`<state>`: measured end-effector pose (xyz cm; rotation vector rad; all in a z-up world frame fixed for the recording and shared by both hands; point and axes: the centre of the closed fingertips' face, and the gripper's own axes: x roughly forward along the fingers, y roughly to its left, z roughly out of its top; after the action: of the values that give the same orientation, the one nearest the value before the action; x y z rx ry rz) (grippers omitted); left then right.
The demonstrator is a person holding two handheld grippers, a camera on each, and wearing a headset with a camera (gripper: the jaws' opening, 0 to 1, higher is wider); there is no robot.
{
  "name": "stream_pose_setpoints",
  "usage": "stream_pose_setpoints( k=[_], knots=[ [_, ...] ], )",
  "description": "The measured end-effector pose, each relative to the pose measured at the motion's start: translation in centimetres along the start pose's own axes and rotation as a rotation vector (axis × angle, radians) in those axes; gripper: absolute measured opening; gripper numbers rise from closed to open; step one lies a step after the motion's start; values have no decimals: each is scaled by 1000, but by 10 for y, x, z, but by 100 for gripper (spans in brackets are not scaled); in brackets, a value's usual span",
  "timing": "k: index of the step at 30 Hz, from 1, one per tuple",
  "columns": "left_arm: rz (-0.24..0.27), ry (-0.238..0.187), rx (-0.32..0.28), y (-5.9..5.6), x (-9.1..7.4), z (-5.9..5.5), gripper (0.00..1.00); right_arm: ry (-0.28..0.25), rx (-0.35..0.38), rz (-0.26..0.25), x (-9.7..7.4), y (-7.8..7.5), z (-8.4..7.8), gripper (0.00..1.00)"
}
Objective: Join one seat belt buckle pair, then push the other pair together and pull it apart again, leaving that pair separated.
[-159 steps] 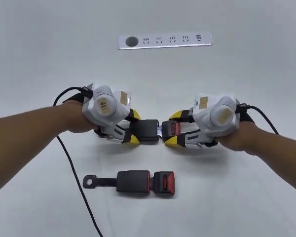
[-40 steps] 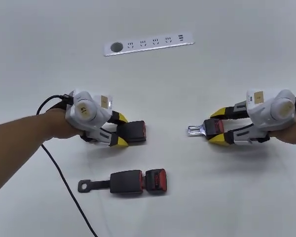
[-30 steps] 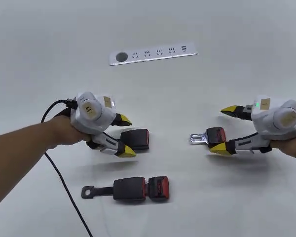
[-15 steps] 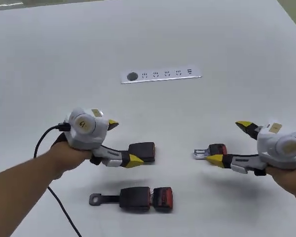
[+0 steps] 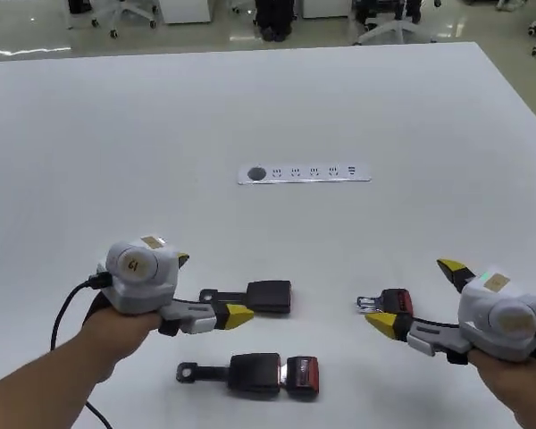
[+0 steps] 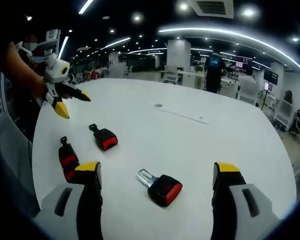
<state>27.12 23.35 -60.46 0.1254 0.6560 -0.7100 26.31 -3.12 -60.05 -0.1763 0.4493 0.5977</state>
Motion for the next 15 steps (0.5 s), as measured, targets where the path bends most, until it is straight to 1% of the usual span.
stream_pose_setpoints(
  k=[1, 2, 3, 4, 5, 6, 7, 9, 11, 12, 13, 15],
  knots=[
    [4, -14, -18, -6, -6, -1, 97, -1, 1, -10, -4, 3, 0, 93],
    [4, -16, -25, -8, -9, -3, 97, -1, 0, -20, -5, 2, -1, 94],
    [11, -17, -24, -3, -15, -6, 97, -6, 7, -30, -8, 5, -1, 95],
    [17, -23, -21, -3, -19, -8, 97, -10, 8, -37, -12, 7, 2, 97],
    [19, -30, -24, -7, -24, -11, 97, -21, -3, -53, -16, 9, 4, 99],
    [18, -31, -28, -8, -28, -13, 97, -24, -4, -57, -19, 11, 5, 99],
    [19, -31, -32, -13, -34, -17, 98, -23, 7, -57, -25, 15, 5, 99],
    [29, -44, -36, -14, -45, -21, 98, -19, 4, -72, -31, 17, 3, 99],
    [37, -53, -41, -19, -54, -25, 98, -22, 13, -74, -38, 22, 3, 99],
    [38, -54, -42, -20, -56, -26, 99, -23, 12, -76, -40, 23, 4, 100],
    [41, -61, -46, -20, -63, -29, 99, -24, 6, -85, -45, 26, 2, 100],
    [47, -67, -50, -23, -70, -31, 99, -23, 7, -87, -50, 29, -1, 100]
  ],
)
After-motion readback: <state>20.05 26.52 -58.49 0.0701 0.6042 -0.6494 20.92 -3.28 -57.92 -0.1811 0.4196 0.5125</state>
